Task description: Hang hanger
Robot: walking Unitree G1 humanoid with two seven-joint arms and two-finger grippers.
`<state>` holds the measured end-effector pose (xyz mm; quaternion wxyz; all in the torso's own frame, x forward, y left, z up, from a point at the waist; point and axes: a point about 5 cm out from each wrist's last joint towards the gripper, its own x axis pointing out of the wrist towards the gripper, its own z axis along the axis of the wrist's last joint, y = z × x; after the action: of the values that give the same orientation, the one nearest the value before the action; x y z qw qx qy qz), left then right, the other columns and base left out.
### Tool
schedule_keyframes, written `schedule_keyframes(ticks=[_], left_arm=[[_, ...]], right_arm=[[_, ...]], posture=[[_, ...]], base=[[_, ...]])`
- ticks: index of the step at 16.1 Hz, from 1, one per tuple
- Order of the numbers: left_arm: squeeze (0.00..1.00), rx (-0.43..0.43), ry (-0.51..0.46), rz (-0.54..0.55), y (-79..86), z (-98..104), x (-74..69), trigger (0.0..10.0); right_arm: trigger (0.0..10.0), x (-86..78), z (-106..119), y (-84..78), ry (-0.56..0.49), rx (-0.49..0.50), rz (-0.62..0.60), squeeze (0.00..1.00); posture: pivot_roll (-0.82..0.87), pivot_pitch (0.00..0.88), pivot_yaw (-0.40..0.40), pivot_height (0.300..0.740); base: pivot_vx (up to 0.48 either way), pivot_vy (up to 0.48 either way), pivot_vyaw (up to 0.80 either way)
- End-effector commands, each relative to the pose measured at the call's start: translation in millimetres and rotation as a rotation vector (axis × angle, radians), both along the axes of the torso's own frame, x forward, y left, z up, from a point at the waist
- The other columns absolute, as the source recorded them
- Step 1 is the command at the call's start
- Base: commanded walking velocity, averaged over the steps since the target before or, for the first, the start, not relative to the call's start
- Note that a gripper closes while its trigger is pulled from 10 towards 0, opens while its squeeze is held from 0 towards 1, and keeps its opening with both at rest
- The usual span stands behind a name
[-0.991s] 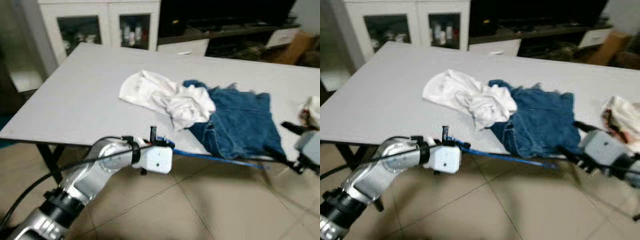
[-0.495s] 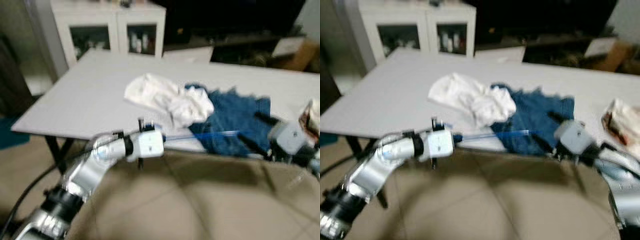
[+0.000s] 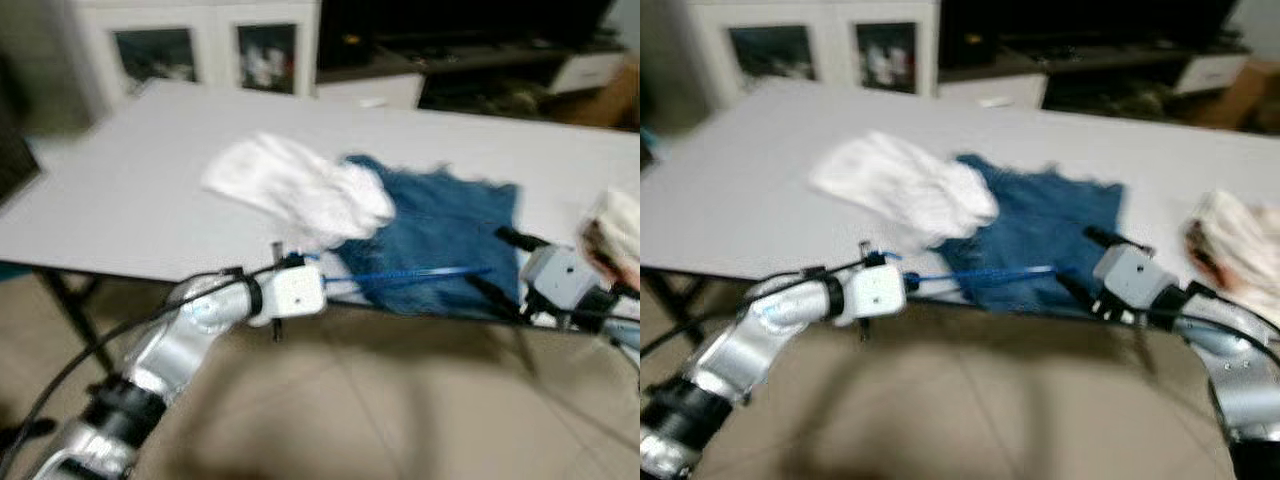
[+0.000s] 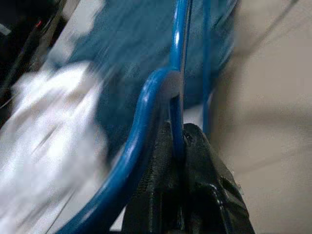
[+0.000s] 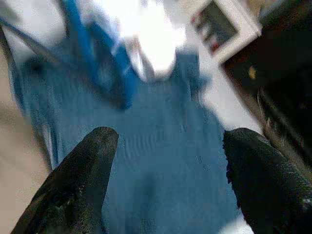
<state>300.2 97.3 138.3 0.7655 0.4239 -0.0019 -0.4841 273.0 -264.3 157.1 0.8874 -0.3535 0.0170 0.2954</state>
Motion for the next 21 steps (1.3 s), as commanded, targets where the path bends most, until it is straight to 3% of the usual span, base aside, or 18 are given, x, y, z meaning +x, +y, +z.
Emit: schedule_keyframes(ticks=[1, 3, 4, 5, 6, 12, 13, 14, 18, 20, 21], left_arm=[[0.00, 0.011, -0.041, -0.005, 1.4, 8.3, 1.9, 10.0], [0.00, 0.015, -0.046, -0.005, 2.3, 9.3, 2.5, 10.0], [0.00, 0.018, -0.050, -0.006, 2.9, 10.4, 2.8, 10.0], [0.00, 0.018, -0.051, -0.007, 3.2, 10.9, 2.8, 10.0], [0.00, 0.028, -0.063, -0.018, 4.4, 12.2, 2.2, 10.0], [0.00, 0.033, -0.068, -0.024, 4.6, 12.7, 2.1, 10.0], [0.00, 0.048, -0.102, -0.063, 5.4, 18.0, 1.5, 10.0], [0.00, 0.055, -0.113, -0.076, 6.5, 19.6, 1.1, 10.0], [0.00, 0.055, -0.107, -0.074, 7.2, 17.7, 0.2, 10.0], [0.00, -0.007, -0.090, -0.064, 4.7, 18.4, 0.4, 10.0], [0.00, -0.113, -0.046, -0.044, 2.9, 19.5, -0.5, 10.0]], right_arm=[[10.0, 2.0, 6.1, 0.8, -0.021, -0.017, 0.014, 0.00], [10.0, 2.4, 9.5, -0.7, -0.009, -0.017, 0.030, 0.03], [10.0, 0.2, 11.3, -1.9, 0.016, -0.008, 0.052, 0.96], [10.0, -1.6, 11.9, -2.5, 0.034, 0.000, 0.065, 1.00], [10.0, -6.5, 12.1, -5.3, 0.097, 0.010, 0.099, 1.00], [10.0, -8.3, 10.1, -5.9, 0.125, -0.002, 0.114, 1.00], [10.0, -4.9, -4.4, -17.0, 0.157, -0.173, 0.082, 0.00], [10.0, -3.9, -13.6, -24.2, 0.166, -0.283, 0.059, 0.00], [10.0, 0.5, -22.9, -28.3, 0.142, -0.374, -0.009, 0.00], [10.0, 15.4, -10.6, -15.0, 0.007, -0.251, -0.080, 0.00], [10.0, 21.5, -4.8, -6.2, -0.092, -0.193, -0.111, 0.00]], posture=[[0.01, 0.044, -0.060, 0.740], [0.01, 0.044, -0.055, 0.740], [0.02, 0.047, -0.054, 0.740], [0.02, 0.047, -0.054, 0.740], [0.02, 0.050, -0.049, 0.740], [0.02, 0.050, -0.048, 0.740], [0.02, 0.055, -0.050, 0.740], [0.02, 0.056, -0.050, 0.740], [0.02, 0.056, -0.047, 0.740], [0.03, 0.060, -0.042, 0.740], [0.03, 0.063, -0.039, 0.740]], base=[[0.000, 0.000, 0.00], [0.000, 0.000, 0.00], [0.000, 0.000, 0.00], [0.000, 0.000, 0.00], [0.000, 0.000, 0.00], [0.000, 0.000, 0.00], [0.000, 0.000, 0.00], [0.000, 0.000, 0.00], [0.000, 0.000, 0.00], [0.000, 0.000, 0.00], [0.000, 0.000, 0.00]])
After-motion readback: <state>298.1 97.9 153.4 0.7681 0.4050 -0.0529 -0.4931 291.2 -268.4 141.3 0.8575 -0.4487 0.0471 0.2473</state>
